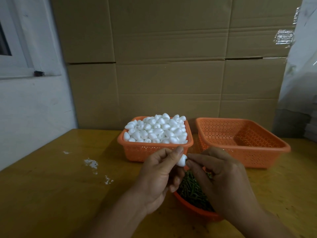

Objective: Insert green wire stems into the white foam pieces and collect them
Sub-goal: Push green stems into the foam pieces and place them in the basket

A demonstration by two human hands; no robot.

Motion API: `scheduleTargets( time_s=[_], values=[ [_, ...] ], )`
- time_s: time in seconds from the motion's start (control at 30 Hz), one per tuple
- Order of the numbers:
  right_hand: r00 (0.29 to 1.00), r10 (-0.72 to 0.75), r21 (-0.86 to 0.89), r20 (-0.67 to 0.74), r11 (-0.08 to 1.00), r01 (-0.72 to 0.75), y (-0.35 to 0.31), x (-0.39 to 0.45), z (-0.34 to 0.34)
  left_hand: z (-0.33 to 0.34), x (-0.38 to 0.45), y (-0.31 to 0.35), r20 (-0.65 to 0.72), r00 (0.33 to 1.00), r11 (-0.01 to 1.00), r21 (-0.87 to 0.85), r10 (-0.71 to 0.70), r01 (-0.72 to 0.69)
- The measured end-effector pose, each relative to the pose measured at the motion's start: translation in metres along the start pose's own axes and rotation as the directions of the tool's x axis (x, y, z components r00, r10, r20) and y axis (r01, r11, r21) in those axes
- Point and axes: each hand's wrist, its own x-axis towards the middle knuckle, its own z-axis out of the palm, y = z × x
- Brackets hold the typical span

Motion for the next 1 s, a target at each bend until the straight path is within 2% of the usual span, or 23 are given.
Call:
scheduleTargets(
  time_s=[0.13,0.3,0.47,1.0],
  values=[
    [0.997,0.073,0.058,-0.014,0.996,-0.073,0.0,0.0002,-0.0012,0.002,-0.0003,0.0002,-0.006,0.999,0.999,0.005,0.041,-0.041],
    [0.996,0.091,0.083,-0.004,0.992,-0.091,-0.0022,-0.0001,-0.0012,0.0033,-0.0011,0.001,-0.012,0.997,0.997,0.015,0.075,-0.075],
    [0.994,0.11,0.081,0.001,0.991,-0.11,-0.001,-0.0007,-0.0007,0.0002,-0.0003,0.0028,0.021,0.998,0.997,-0.051,0.061,-0.06],
    [0.995,0.077,0.072,-0.071,0.995,-0.072,-0.005,-0.001,-0.0001,0.0008,-0.0007,-0.0003,0.071,0.99,0.988,-0.1,0.123,-0.116]
  ],
)
